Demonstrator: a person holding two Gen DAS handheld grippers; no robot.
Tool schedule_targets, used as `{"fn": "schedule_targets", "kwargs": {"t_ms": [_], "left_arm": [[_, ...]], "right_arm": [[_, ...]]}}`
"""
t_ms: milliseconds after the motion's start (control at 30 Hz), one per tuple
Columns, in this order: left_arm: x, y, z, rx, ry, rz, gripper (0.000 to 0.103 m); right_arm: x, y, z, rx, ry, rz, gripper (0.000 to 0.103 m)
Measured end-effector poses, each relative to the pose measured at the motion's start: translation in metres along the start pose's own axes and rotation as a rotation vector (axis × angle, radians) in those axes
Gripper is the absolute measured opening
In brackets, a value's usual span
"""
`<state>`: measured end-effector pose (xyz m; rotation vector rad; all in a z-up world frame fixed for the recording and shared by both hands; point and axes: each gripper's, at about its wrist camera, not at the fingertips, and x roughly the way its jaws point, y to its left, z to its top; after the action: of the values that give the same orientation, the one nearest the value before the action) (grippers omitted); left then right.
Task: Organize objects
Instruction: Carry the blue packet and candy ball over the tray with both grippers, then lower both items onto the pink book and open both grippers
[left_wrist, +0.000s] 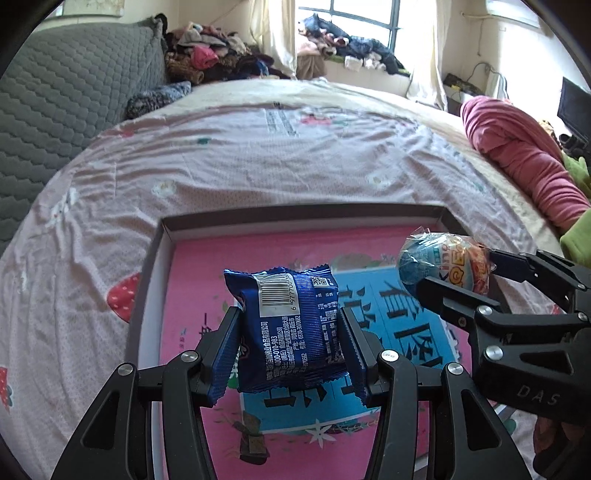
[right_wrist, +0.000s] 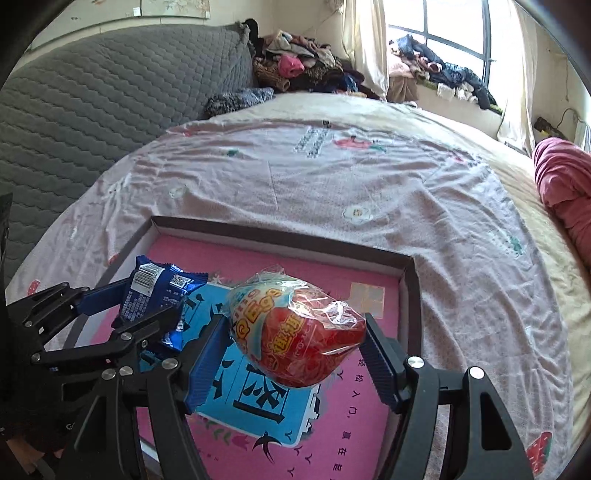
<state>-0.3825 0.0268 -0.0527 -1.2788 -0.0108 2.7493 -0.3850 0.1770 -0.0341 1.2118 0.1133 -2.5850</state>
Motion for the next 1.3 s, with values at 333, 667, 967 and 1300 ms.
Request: {"fn": "schedule_targets", "kwargs": {"t_ms": [333, 667, 967, 1300], "left_arm": [[0.010, 0.002, -0.003, -0.004, 0.024, 0.014, 0.054], [0.018, 0.005, -0.007, -0.017, 0.059, 0.023, 0.055], [0.007, 0.006, -0.008, -0.018, 0.062, 0.026, 0.057], [-0.025, 0.008, -0.004, -0.020, 0.018, 0.069, 0.077]], "right_arm": [[0.024, -0.004, -0.004, -0.006, 0.084, -0.032, 0.070], [0.030, -0.008, -0.007, 0.020, 0.121, -0.033, 0.071], [0.021, -0.011, -0.010, 0.032, 0.127, -0.023, 0.071], [-0.002, -0.009, -0.013, 0.038, 0.115, -0.031, 0.073]]}}
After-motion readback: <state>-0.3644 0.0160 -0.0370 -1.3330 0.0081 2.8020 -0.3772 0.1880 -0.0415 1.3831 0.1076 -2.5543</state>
